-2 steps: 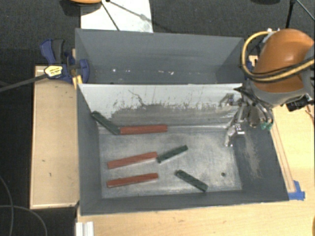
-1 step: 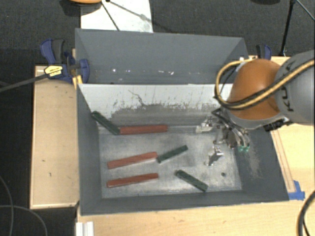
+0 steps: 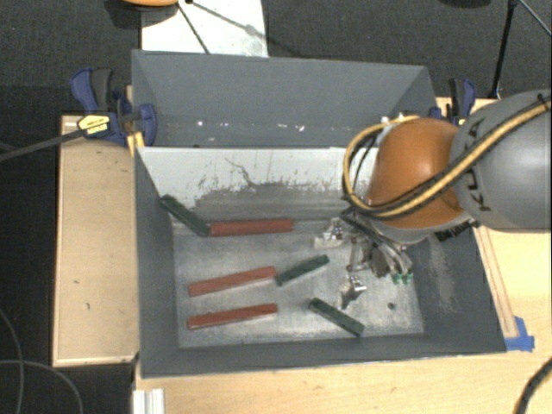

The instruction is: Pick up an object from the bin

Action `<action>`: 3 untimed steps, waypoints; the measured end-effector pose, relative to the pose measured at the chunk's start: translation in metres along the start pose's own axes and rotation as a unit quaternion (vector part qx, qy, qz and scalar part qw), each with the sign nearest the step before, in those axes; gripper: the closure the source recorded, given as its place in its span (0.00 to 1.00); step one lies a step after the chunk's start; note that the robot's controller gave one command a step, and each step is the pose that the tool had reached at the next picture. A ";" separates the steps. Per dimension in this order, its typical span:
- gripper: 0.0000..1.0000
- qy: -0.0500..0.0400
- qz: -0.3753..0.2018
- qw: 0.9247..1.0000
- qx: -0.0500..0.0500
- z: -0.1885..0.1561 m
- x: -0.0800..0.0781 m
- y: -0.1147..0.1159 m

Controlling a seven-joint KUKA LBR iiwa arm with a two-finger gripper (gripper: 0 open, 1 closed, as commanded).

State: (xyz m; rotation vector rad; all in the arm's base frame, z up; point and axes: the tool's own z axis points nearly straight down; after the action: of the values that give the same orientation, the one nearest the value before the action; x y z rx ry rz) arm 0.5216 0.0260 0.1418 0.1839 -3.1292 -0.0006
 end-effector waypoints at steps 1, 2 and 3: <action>0.00 -0.006 -0.076 0.997 0.001 0.000 -0.037 0.025; 0.00 -0.005 -0.009 1.000 0.000 0.070 -0.050 0.022; 1.00 -0.005 -0.011 1.000 0.000 0.061 -0.048 0.023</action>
Offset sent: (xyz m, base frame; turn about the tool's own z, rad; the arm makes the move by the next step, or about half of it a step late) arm 0.0460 0.0275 -0.0718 -0.0197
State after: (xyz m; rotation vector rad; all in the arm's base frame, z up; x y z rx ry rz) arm 0.5658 0.0543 0.0804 0.2186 -3.1366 -0.0011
